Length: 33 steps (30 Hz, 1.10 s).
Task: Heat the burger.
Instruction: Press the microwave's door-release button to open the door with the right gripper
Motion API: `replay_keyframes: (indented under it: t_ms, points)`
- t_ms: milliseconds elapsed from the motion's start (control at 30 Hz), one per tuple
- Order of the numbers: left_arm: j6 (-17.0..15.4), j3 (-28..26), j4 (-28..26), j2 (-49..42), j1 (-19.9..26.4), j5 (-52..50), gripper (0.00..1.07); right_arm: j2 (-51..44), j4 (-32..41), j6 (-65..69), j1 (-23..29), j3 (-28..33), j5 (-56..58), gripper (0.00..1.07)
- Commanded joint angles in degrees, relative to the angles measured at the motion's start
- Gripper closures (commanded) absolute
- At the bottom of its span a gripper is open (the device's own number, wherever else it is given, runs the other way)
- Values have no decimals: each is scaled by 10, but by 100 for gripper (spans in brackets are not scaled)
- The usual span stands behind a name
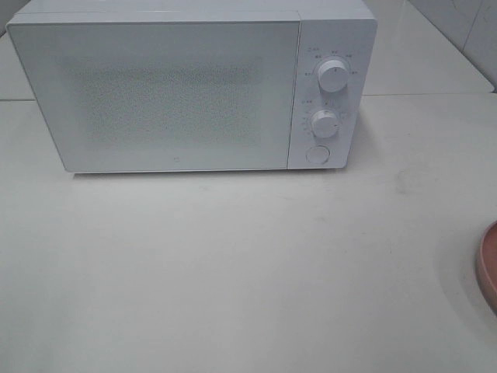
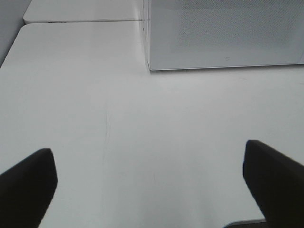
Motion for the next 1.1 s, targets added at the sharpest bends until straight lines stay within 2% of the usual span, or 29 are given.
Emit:
replay_keyframes:
  t_ms: [33,533,767,1100]
  points:
    - [-1,-1,-6,-14,-3,-5,7,-16,2,-3,-3,1,-6,32]
    - [-1,-1,-6,-14,-3,-5,7,-8,2,0,-3,-1,-8,32]
    - [-1,-1,-6,-14,-3,-5,7,53,2,0,-3,-26,-35,32]
    - [-1,-1,-6,-14,-3,-5,7,138,2,0,-3,-22,-97,32]
